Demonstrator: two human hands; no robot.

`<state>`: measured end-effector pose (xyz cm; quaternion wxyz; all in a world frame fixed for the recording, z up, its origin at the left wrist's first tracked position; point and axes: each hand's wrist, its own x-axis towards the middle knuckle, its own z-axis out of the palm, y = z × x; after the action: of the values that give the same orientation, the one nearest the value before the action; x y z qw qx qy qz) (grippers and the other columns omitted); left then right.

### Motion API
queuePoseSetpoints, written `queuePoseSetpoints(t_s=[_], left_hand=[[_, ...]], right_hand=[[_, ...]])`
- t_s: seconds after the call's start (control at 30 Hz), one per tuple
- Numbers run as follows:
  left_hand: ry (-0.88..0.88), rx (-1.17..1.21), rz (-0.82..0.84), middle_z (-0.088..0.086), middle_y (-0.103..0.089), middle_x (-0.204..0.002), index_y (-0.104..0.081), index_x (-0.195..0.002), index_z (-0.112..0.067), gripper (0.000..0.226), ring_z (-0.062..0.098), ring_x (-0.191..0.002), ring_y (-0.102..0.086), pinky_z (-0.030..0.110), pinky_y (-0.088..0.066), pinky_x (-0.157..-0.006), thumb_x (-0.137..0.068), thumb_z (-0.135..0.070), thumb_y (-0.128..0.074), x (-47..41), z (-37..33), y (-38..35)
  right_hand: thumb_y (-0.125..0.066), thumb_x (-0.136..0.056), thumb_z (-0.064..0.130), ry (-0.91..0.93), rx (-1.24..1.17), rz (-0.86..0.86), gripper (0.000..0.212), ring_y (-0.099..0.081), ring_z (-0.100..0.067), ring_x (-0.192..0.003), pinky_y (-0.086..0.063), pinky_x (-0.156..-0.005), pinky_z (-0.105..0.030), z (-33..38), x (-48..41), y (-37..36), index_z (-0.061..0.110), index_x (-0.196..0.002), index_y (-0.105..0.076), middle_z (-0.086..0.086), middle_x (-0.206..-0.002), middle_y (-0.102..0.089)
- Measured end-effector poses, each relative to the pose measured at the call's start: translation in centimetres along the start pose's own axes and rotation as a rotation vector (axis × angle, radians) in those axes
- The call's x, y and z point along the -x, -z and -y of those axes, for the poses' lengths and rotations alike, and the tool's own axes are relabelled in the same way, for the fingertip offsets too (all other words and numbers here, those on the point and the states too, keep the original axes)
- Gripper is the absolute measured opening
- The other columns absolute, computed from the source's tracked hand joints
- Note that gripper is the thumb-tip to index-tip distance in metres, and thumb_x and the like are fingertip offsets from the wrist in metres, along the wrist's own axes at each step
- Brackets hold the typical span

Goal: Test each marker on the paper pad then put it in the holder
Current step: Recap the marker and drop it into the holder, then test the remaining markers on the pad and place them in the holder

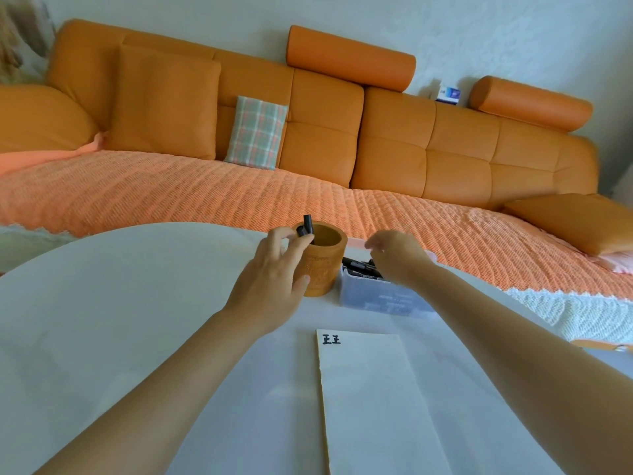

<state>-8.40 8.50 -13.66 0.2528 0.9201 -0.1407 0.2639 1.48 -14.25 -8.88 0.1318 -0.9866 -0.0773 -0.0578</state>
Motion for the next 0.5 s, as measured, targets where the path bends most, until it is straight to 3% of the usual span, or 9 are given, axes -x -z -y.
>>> queuePoseSetpoints(t_s=[0.07,0.17,0.33,0.43,0.5], left_hand=[[-0.041,-0.001,-0.03,-0.001,-0.039,-0.129,-0.047,-0.132,-0.023,0.044,0.017,-0.105,-0.051,0.02,-0.039,-0.067,-0.091,-0.03,-0.06,0.3,-0.7,0.0],[-0.042,0.117,0.105,-0.012,-0.042,-0.118,-0.051,-0.12,-0.029,0.036,0.009,-0.101,-0.05,0.026,-0.045,-0.071,-0.09,-0.049,-0.048,0.7,-1.8,-0.5],[0.079,0.125,0.529,-0.023,-0.041,-0.124,-0.044,-0.128,-0.042,0.058,0.002,-0.112,-0.047,0.031,-0.05,-0.092,-0.079,-0.071,-0.058,2.2,-3.0,-1.8],[0.047,0.097,0.631,-0.023,-0.042,-0.123,-0.044,-0.128,-0.043,0.075,0.001,-0.114,-0.044,0.03,-0.049,-0.092,-0.066,-0.078,-0.064,2.7,-3.1,-2.2],[0.018,0.069,0.65,-0.023,-0.042,-0.116,-0.045,-0.125,-0.044,0.073,0.002,-0.111,-0.044,0.027,-0.049,-0.089,-0.063,-0.077,-0.067,2.8,-3.0,-2.5]], right_hand=[[-0.039,-0.096,0.012,-0.031,0.085,0.109,0.038,-0.065,-0.018,-0.088,-0.056,-0.072,-0.032,-1.5,0.4,-0.4,0.029,-0.114,-0.068,0.002,-0.123,-0.067],[-0.041,-0.095,0.013,-0.044,-0.011,0.141,0.04,-0.063,-0.014,-0.072,-0.048,-0.054,-0.024,-2.3,0.4,-0.3,0.026,-0.123,-0.067,0.0,-0.117,-0.069],[-0.046,-0.094,0.012,-0.05,0.044,0.236,0.048,-0.064,-0.019,-0.089,-0.057,-0.069,-0.031,-2.3,-0.7,-0.3,0.025,-0.139,-0.055,-0.002,-0.134,-0.06],[-0.048,-0.094,0.014,-0.029,0.134,0.251,0.044,-0.064,-0.021,-0.088,-0.052,-0.063,-0.03,-2.3,-1.1,-0.2,0.024,-0.136,-0.059,-0.003,-0.133,-0.06],[-0.054,-0.095,0.017,-0.008,0.183,0.27,0.036,-0.064,-0.025,-0.095,-0.052,-0.071,-0.036,-2.5,-1.4,-0.1,0.02,-0.13,-0.062,-0.007,-0.128,-0.062]])
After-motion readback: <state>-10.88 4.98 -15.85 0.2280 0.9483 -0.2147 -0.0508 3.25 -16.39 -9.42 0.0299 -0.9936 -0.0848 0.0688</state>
